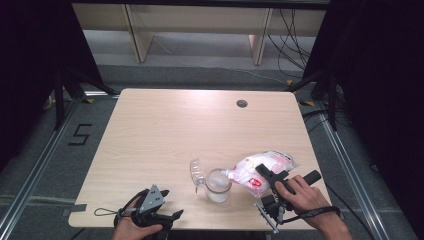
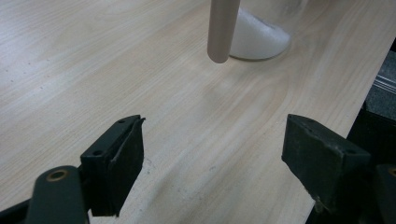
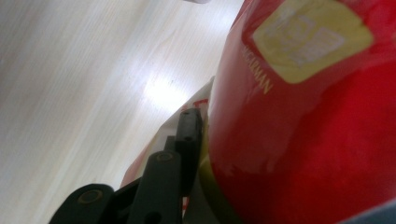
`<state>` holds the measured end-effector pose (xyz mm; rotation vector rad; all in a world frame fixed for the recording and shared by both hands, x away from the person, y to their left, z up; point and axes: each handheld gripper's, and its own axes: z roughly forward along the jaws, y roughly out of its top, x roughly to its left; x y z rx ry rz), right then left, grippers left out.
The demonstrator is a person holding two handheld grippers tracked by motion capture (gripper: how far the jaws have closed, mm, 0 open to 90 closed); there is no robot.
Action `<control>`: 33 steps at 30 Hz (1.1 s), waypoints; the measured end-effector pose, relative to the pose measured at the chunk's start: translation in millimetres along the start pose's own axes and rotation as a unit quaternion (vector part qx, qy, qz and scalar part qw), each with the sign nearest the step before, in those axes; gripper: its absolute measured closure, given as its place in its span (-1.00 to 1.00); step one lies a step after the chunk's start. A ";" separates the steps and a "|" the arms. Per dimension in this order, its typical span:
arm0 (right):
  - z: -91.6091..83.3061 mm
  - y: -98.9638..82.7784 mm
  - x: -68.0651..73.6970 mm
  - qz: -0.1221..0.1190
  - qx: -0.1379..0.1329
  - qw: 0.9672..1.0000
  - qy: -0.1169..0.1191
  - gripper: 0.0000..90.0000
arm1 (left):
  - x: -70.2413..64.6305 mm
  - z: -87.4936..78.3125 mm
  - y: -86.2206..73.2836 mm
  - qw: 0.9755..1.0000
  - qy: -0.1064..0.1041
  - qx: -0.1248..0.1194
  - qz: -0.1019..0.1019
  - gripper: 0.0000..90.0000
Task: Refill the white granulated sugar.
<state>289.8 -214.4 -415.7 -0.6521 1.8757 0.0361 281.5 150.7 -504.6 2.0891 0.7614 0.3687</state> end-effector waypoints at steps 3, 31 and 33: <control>0.8 -2.0 0.9 0.017 -0.003 1.000 -0.004 0.60 | 1.6 -0.3 0.6 1.000 0.000 -0.001 0.013 -0.55; 21.1 -43.2 17.8 0.230 -0.034 0.972 0.041 0.61 | 2.2 -2.0 1.6 1.000 0.001 -0.002 0.014 -0.55; 21.6 -45.0 18.2 0.235 -0.033 0.971 0.037 0.61 | 1.3 -1.3 1.4 1.000 0.001 -0.007 0.008 -0.55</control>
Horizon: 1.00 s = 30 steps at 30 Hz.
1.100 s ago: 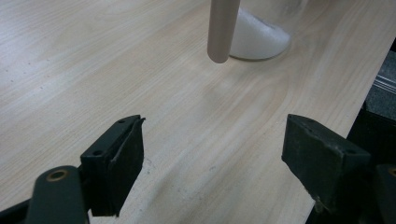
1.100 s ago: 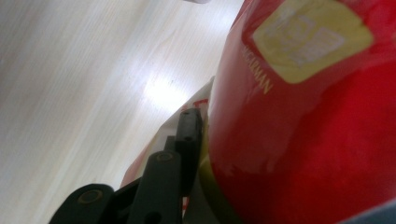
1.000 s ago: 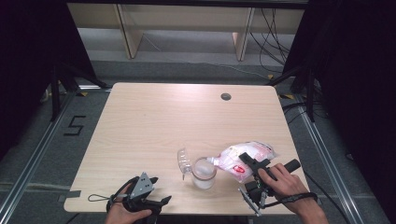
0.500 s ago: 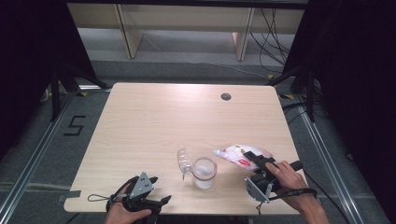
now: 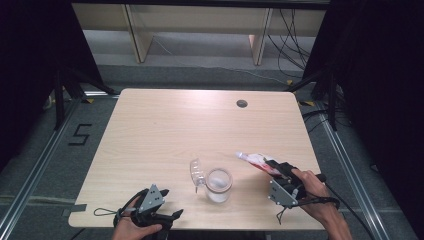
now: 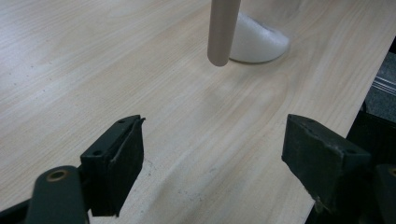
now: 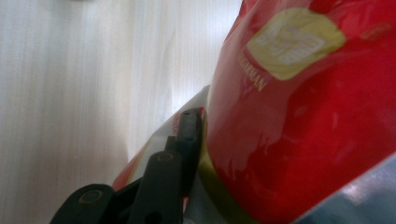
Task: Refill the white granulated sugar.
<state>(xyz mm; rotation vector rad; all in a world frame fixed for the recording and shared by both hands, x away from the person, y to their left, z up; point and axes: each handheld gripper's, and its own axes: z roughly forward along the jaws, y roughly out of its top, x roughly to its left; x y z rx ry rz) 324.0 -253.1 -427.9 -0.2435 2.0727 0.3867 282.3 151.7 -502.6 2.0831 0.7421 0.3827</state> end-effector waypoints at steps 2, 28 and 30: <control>1.4 -6.4 1.5 0.058 -0.003 0.998 -0.002 0.62 | 1.0 -0.8 0.1 1.000 0.000 0.006 0.007 -0.55; 4.6 -41.0 5.2 0.359 -0.050 0.931 -0.031 0.67 | 0.5 -2.7 1.4 1.000 0.003 0.008 0.010 -0.55; 4.5 -43.0 5.2 0.356 -0.053 0.932 -0.035 0.67 | -0.4 -2.6 1.1 1.000 0.003 0.007 0.003 -0.55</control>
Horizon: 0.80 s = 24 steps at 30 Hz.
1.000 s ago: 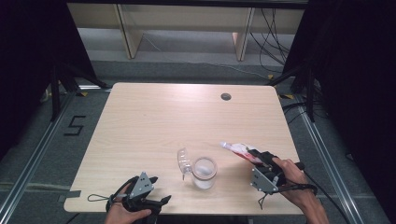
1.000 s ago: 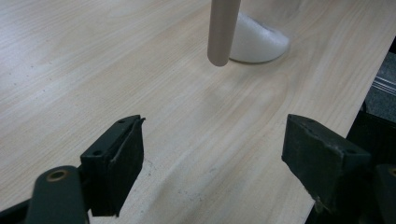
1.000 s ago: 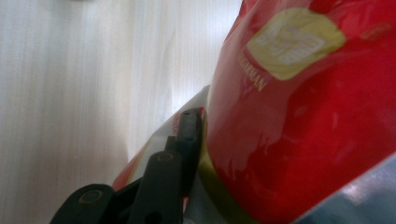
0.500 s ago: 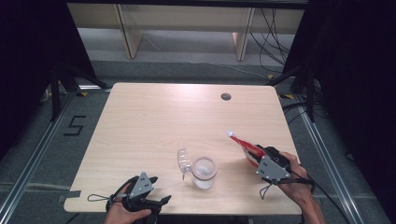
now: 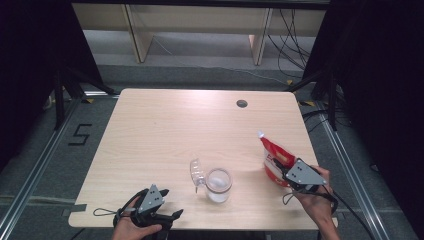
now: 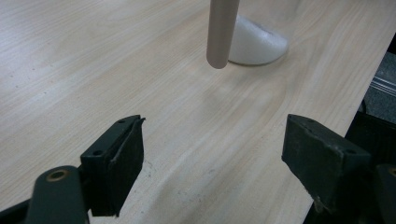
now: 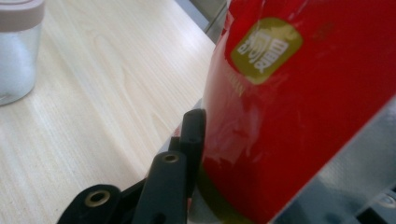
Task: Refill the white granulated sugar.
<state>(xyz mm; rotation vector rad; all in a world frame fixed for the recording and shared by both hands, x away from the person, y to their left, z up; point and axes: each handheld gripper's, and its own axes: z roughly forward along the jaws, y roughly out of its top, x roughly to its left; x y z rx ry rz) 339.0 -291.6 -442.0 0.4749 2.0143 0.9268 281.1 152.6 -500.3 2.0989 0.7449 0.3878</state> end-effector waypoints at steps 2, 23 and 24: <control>-2.6 -5.9 -1.3 0.040 -0.005 0.999 -0.008 0.66 | -0.1 -0.2 -0.1 1.000 0.003 0.001 -0.003 -0.55; -12.8 -20.4 1.7 0.122 -0.027 0.992 -0.032 0.19 | -0.8 0.8 -0.4 1.000 0.000 -0.001 -0.007 -0.55; -13.7 -20.0 2.5 0.129 -0.032 0.990 -0.036 0.15 | -0.8 0.9 -0.4 1.000 0.000 -0.001 -0.007 -0.55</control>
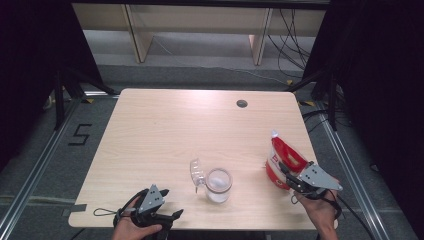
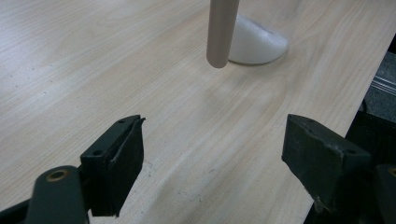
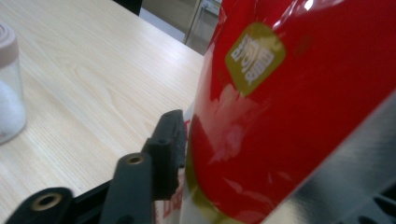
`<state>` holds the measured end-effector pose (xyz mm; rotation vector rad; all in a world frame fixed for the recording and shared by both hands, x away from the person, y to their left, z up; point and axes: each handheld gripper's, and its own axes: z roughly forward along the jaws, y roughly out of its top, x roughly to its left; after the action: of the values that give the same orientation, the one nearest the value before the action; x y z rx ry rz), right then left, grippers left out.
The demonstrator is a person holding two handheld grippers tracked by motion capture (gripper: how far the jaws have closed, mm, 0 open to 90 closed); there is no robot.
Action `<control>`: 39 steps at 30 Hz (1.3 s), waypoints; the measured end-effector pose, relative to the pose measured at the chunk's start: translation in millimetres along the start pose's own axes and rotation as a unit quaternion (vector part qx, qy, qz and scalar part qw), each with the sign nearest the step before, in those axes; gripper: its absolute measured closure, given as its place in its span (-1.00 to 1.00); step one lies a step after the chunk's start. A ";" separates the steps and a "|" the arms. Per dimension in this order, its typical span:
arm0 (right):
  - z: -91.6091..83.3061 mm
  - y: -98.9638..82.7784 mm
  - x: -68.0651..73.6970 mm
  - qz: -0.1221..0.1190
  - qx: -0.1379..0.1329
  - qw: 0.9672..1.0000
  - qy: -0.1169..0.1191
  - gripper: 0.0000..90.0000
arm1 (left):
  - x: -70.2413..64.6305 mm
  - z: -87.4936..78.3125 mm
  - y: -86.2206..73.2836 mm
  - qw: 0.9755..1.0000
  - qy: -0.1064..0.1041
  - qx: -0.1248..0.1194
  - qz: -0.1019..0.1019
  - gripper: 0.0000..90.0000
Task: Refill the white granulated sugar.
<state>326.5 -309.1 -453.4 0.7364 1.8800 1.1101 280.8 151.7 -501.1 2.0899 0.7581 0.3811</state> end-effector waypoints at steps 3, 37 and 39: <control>-3.6 1.7 2.0 0.011 -0.008 1.000 -0.011 0.00 | -0.1 -0.1 0.0 1.000 0.000 0.000 0.001 -0.55; -40.4 -8.5 23.7 0.115 0.026 0.992 -0.041 -0.63 | -0.1 1.2 0.1 1.000 -0.004 -0.011 -0.011 -0.55; -41.0 -8.5 25.4 0.121 0.034 0.992 -0.034 -0.63 | 0.5 0.2 0.6 1.000 -0.002 -0.005 -0.006 -0.55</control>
<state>277.8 -309.9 -458.4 1.0502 1.8135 1.1574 281.5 151.6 -500.8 2.0756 0.7657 0.3723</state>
